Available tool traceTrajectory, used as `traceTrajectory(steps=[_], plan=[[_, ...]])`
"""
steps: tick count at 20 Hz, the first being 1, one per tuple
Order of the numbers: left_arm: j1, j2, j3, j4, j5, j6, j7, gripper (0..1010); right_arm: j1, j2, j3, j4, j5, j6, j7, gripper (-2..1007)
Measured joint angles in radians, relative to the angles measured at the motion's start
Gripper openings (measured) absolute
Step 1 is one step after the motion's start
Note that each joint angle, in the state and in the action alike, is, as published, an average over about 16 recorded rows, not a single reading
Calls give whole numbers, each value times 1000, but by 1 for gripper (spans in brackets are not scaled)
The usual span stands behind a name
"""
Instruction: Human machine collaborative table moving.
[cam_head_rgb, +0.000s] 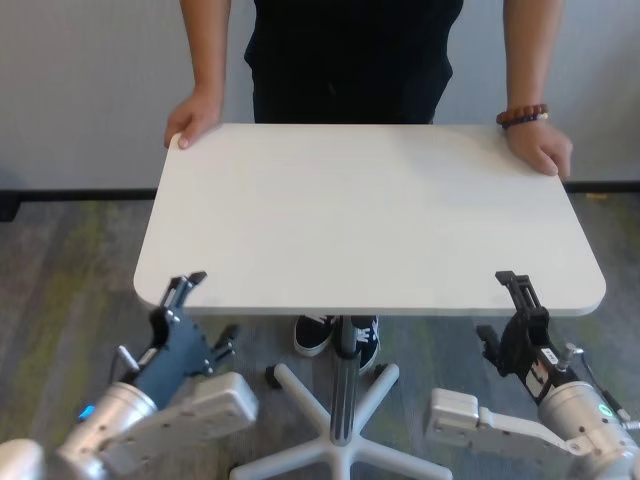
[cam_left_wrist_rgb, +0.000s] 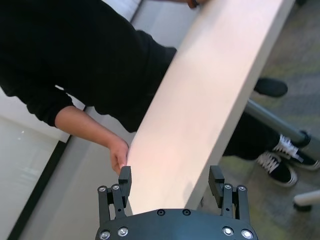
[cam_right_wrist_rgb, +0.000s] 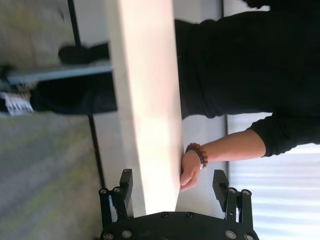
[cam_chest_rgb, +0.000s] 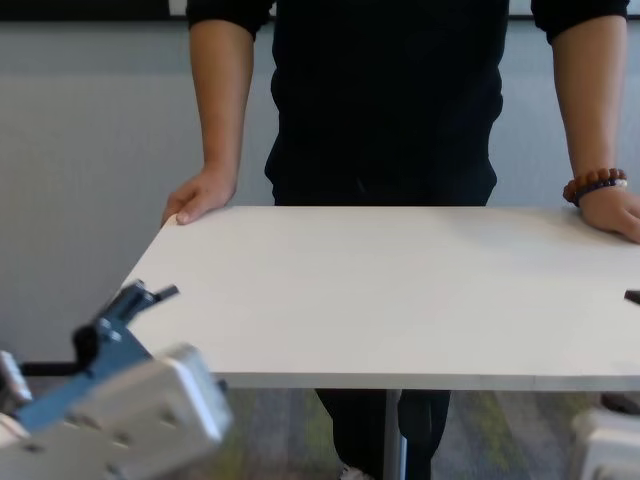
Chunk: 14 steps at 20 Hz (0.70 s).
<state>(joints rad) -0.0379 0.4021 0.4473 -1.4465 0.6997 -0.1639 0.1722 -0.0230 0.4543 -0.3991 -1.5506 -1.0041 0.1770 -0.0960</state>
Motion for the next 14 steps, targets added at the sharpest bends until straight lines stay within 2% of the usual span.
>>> traceTrajectory(steps=[3, 7, 11, 14], plan=[[55, 39, -44, -92, -92, -29, -72, 1000, -59, 0, 35, -101, 61, -11, 31, 1005], [115, 76, -100, -192, -234, -63, -163, 1000, -131, -17, 95, -218, 172, -33, 65, 1005], [164, 98, -150, -270, -371, -85, -243, 1000, -188, -45, 151, -306, 279, -53, 88, 1005], [196, 108, -182, -316, -472, -96, -300, 1000, -223, -70, 186, -354, 348, -65, 101, 1005]])
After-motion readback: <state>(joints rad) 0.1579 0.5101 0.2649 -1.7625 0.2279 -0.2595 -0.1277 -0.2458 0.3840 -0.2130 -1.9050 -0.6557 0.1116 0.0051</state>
